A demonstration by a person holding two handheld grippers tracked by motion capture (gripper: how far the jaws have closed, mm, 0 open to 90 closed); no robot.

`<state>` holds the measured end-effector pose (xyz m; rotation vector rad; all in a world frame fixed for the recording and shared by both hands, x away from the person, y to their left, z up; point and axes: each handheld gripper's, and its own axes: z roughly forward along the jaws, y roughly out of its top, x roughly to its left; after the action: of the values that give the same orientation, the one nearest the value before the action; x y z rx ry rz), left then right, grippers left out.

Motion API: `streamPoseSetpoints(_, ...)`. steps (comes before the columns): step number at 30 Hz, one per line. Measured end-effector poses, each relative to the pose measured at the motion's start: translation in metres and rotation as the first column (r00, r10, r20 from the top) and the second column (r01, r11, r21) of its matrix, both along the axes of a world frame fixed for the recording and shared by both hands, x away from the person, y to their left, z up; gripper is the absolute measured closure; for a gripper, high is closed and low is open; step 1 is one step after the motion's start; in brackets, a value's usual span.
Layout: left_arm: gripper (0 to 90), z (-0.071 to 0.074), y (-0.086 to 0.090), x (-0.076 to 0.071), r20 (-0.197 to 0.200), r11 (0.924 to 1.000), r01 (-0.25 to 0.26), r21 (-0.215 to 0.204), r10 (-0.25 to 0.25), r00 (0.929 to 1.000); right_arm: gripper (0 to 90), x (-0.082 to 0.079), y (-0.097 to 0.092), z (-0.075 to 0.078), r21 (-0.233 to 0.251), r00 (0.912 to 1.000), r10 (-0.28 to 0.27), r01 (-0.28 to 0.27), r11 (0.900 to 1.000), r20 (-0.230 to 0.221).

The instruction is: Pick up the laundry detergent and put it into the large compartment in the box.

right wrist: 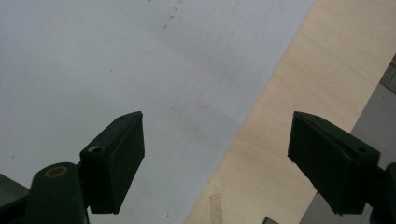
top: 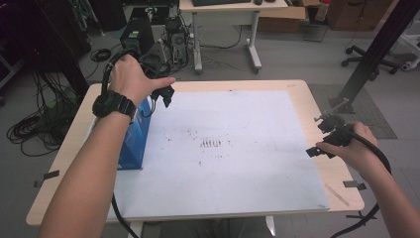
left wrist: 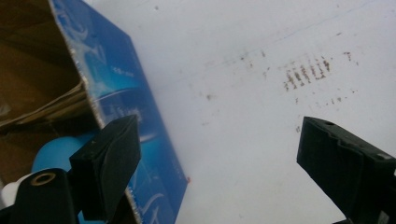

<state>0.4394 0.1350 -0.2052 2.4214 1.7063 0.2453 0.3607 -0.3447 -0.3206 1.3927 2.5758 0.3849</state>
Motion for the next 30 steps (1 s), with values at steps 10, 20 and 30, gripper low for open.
streamPoseSetpoints(10, 14.1, -0.005, -0.024, -0.001, 0.011, 0.9977, 0.068, -0.005, -0.068, 0.9976, 18.9, -0.002, -0.001, 0.001, 0.003, 1.0, 0.002, -0.002, 1.0, 0.001)
streamPoseSetpoints(20, 14.0, -0.01, -0.042, -0.003, 0.018, 0.9905, 0.137, -0.014, -0.137, 0.9905, 18.8, -0.004, -0.003, 0.001, 0.004, 1.0, -0.001, 0.001, 1.0, 0.002)
streamPoseSetpoints(30, 14.1, -0.017, -0.06, -0.003, -0.001, 0.9815, 0.191, -0.007, -0.191, 0.9815, 18.9, -0.005, -0.004, 0.0, 0.007, 1.0, 0.001, -0.001, 1.0, 0.0)
